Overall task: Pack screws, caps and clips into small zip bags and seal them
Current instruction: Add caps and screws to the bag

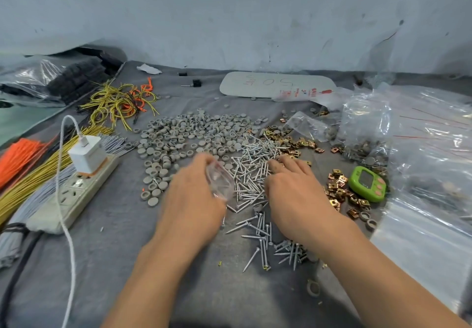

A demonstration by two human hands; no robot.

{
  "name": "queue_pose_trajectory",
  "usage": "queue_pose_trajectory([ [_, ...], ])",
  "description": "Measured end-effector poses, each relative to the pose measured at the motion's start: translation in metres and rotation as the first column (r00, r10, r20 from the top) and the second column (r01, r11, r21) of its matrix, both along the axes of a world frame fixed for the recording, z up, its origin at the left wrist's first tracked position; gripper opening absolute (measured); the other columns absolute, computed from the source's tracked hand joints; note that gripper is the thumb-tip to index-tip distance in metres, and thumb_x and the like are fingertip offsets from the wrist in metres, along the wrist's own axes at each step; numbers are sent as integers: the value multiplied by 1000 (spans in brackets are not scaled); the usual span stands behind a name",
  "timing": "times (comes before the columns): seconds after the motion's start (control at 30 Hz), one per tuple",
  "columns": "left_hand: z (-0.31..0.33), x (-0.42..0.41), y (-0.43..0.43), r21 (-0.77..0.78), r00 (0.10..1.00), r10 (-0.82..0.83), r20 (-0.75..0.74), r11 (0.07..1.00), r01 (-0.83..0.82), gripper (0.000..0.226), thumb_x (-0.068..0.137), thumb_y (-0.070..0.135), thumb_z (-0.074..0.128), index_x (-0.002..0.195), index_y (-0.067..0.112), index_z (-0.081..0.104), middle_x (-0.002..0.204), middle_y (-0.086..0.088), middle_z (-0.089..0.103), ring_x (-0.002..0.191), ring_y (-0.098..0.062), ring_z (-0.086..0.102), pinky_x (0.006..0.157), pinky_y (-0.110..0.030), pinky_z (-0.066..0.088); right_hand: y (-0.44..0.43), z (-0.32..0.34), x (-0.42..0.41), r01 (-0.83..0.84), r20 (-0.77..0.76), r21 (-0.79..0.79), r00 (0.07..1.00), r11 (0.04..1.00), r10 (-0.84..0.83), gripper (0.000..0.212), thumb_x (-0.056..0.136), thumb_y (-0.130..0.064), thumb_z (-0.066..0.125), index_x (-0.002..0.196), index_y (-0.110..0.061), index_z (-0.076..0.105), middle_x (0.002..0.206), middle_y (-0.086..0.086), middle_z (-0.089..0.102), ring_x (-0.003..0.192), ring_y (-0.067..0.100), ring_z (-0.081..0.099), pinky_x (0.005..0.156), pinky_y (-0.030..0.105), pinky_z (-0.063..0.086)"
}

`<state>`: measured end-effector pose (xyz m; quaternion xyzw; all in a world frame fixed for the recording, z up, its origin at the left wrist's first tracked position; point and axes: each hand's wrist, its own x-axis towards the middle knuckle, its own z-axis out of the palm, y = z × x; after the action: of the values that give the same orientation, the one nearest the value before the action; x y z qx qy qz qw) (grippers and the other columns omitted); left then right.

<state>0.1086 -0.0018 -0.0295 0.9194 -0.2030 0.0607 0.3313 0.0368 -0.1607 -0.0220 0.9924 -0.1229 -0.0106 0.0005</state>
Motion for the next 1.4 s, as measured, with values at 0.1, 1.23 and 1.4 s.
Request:
queue_pose_trajectory([
  [0.1,-8,-5,-5,101,993,-117,-30,988,120,36,86,38,75,113,40,52,106,16,60,95,-11,55,78,-29,39,0,10,3,89,276,227,949,970,-151,22,92,-10,62,97,-31,62,116,-6,62,122,22,48,110,38,33],
  [1.23,3,-1,-5,-108,1000,-28,1,994,28,42,76,34,80,98,44,46,85,24,62,79,1,56,61,-10,31,-7,-7,8,43,124,178,990,983,-65,21,84,-8,66,91,-28,67,81,-7,63,70,16,50,74,30,31],
  [1.4,2,-2,-6,-103,999,-49,4,994,49,39,78,34,79,100,41,48,82,22,62,76,10,52,61,-9,33,-12,-11,6,54,155,140,985,989,-76,15,85,-11,65,82,-26,66,75,-8,67,76,18,61,90,37,39],
])
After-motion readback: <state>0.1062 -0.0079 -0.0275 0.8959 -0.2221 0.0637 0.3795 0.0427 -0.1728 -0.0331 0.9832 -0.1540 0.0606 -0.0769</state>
